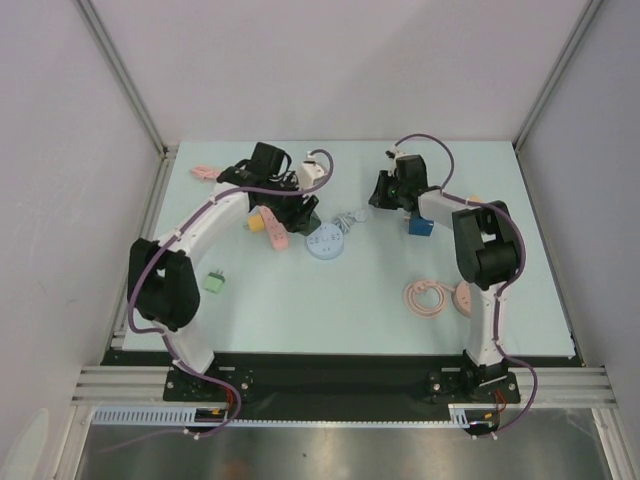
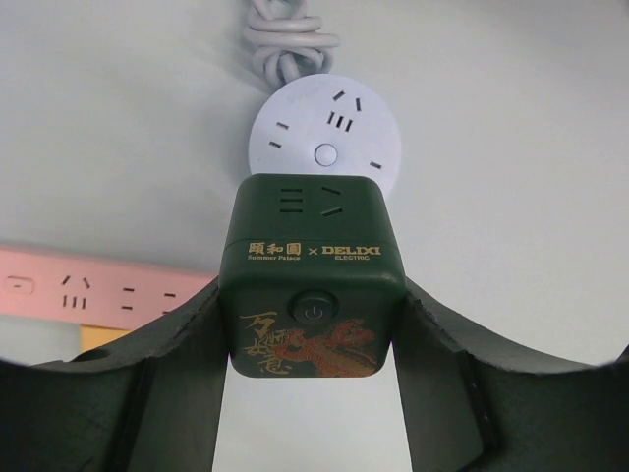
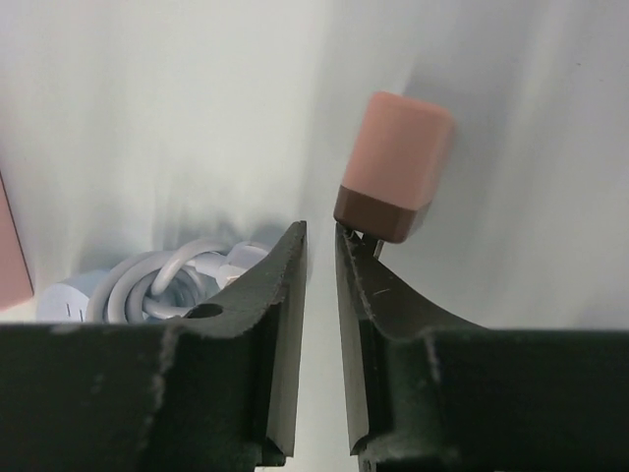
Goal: Insert the plug
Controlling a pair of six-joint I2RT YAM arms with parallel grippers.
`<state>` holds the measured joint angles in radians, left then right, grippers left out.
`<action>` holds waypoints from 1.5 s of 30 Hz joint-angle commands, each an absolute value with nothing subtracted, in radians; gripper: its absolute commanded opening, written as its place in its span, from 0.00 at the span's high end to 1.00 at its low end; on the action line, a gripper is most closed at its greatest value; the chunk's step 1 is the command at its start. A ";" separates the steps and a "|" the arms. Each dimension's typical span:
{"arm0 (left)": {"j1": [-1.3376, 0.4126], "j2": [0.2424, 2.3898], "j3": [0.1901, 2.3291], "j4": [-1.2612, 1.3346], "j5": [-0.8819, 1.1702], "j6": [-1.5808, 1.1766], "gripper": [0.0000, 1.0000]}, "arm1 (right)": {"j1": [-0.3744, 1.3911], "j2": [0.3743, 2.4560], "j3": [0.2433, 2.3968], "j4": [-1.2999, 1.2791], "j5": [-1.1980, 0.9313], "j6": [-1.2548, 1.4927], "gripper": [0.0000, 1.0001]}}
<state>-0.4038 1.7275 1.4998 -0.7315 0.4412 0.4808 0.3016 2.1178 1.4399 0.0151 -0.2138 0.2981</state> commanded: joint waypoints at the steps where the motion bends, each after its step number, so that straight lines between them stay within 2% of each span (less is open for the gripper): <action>1: -0.452 1.741 1.559 -0.765 0.482 0.515 1.00 | 0.296 1.993 1.413 0.048 -0.265 0.305 0.73; 3: -0.460 1.747 1.546 -0.781 0.448 0.543 1.00 | 0.298 1.933 1.356 0.043 -0.261 0.316 0.68; 4: -0.460 1.752 1.549 -0.793 0.419 0.554 1.00 | 0.298 1.878 1.335 0.040 -0.247 0.322 0.61; 7: -0.463 1.759 1.563 -0.831 0.393 0.615 1.00 | 0.298 1.752 1.261 0.008 -0.233 0.354 0.50; 15: -0.465 1.796 1.588 -0.851 0.437 0.744 1.00 | 0.299 1.461 1.011 0.038 -0.275 0.439 0.35; 18: -0.469 1.853 1.620 -0.861 0.469 0.773 1.00 | 0.298 1.396 0.950 0.051 -0.270 0.443 0.18; 19: -0.471 1.885 1.638 -0.867 0.466 0.778 1.00 | 0.295 1.384 0.936 0.048 -0.261 0.445 0.04; 20: -0.472 1.897 1.647 -0.885 0.463 0.784 1.00 | 0.293 1.372 0.928 0.046 -0.256 0.445 0.00; 45: -0.483 1.994 1.727 -0.953 0.374 0.900 1.00 | 0.203 1.267 0.859 0.098 -0.336 0.505 0.00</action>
